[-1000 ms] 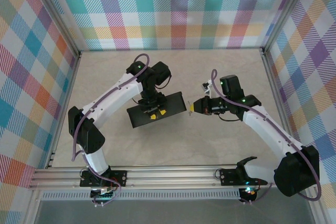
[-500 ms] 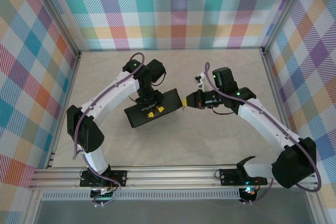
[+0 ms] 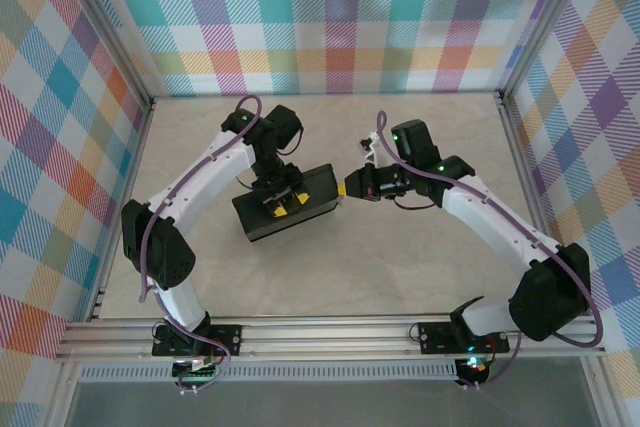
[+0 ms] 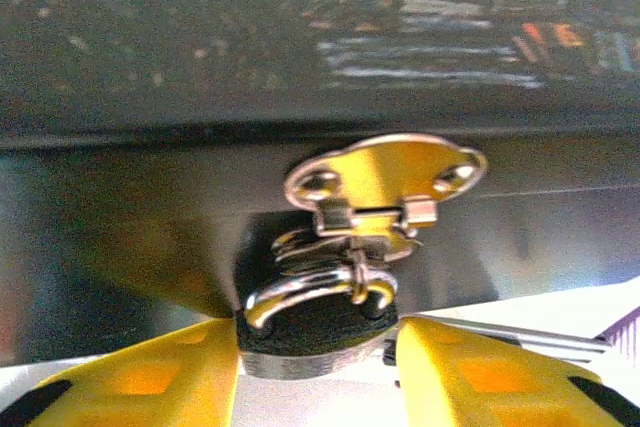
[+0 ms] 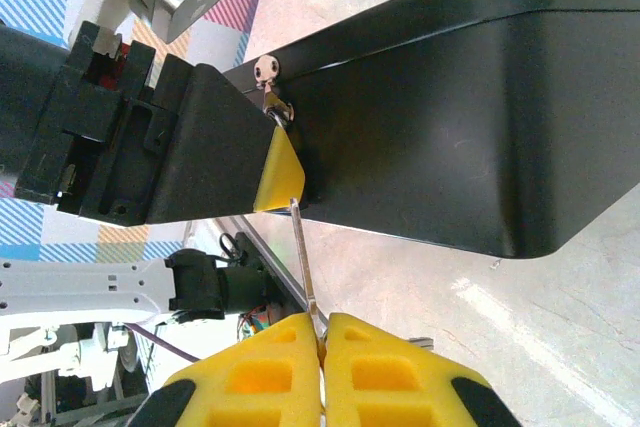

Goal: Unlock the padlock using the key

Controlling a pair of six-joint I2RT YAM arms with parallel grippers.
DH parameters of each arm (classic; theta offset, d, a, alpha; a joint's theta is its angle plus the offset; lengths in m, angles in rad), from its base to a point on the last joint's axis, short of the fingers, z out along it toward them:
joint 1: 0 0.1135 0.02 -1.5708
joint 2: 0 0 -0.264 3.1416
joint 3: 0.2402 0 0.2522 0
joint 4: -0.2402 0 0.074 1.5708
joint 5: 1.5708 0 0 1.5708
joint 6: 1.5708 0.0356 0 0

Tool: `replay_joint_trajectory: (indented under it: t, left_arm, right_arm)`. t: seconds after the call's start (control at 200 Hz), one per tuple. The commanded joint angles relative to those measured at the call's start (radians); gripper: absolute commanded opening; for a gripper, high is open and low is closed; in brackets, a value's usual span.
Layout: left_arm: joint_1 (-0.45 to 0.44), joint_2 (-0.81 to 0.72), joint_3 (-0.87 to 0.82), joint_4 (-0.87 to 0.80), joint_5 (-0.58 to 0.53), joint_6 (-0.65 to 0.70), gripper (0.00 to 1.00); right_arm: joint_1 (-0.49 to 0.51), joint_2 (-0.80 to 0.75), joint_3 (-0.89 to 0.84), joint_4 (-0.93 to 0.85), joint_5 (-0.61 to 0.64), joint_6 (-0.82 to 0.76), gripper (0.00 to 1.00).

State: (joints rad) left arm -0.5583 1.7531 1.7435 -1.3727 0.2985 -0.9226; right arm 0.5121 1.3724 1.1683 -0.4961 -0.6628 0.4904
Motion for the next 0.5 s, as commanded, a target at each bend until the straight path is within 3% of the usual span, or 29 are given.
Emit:
replay_joint_trajectory:
  t: [0.0, 0.285, 0.495]
  left_arm:
    - [0.020, -0.024, 0.005, -0.003, 0.007, 0.025, 0.50]
    - [0.046, -0.012, 0.095, -0.018, -0.033, 0.097, 0.59]
    - [0.046, -0.040, 0.067, 0.022, -0.090, 0.152, 0.63]
  right_arm:
    - [0.007, 0.010, 0.047, -0.019, 0.002, 0.004, 0.08]
    - [0.019, 0.026, 0.056, -0.039, 0.005, -0.008, 0.08]
    - [0.032, 0.033, 0.039, -0.044, 0.003, -0.011, 0.08]
